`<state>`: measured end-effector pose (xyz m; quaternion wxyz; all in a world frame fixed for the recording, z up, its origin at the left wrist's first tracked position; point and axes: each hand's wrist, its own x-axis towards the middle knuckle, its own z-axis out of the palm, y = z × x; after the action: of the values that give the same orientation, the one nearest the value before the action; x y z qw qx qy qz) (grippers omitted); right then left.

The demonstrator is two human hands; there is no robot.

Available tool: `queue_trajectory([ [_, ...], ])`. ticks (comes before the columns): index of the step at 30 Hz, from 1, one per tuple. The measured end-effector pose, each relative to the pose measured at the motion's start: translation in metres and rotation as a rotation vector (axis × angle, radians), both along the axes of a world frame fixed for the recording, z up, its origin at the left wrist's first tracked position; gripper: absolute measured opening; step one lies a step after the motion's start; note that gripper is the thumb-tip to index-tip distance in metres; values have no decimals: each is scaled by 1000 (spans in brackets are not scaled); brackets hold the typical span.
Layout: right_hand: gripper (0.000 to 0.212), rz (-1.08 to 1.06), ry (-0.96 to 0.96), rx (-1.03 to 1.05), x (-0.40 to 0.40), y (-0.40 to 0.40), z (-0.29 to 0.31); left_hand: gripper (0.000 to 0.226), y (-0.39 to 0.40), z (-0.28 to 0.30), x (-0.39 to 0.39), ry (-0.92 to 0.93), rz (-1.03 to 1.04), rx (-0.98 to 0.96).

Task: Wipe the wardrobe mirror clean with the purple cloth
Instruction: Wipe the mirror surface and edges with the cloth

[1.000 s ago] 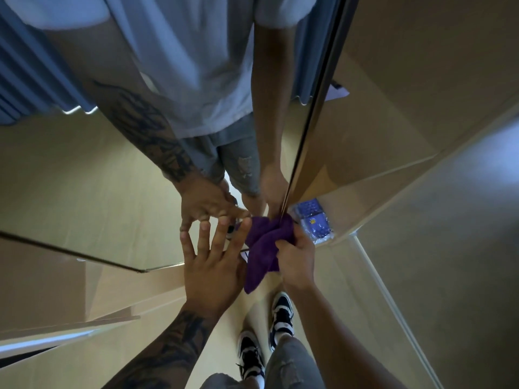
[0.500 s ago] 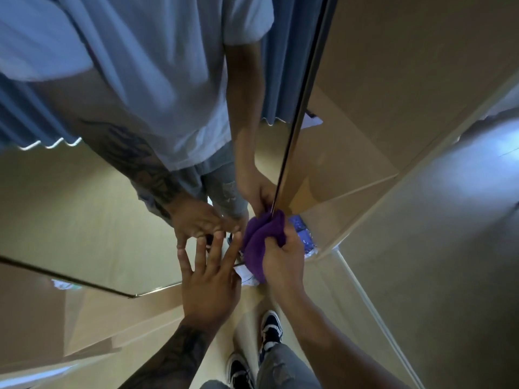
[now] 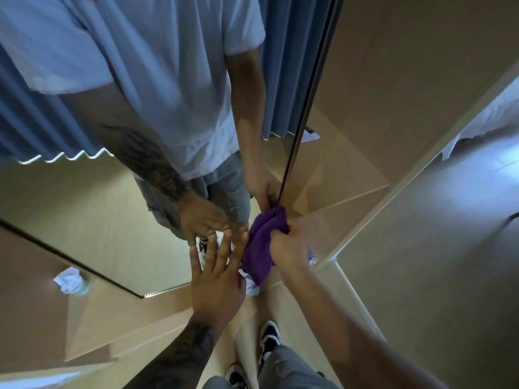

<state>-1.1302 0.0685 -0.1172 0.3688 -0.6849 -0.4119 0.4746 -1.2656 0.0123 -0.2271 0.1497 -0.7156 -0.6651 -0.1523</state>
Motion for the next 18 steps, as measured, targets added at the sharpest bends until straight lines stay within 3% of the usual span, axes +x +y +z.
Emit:
queue_trajectory([
  [4, 30, -52, 71, 126, 10, 12, 35, 74, 0, 1, 2, -41, -9, -6],
  [8, 42, -25, 55, 231, 8, 11, 29, 92, 0, -2, 4, -39, 11, -53],
  [12, 54, 29, 101, 126, 2, 8, -9, 93, -1, 1, 3, -31, 5, -74],
  [18, 55, 84, 133, -12, 3, 13, -28, 93, -13, 20, 6, -113, -11, -11],
])
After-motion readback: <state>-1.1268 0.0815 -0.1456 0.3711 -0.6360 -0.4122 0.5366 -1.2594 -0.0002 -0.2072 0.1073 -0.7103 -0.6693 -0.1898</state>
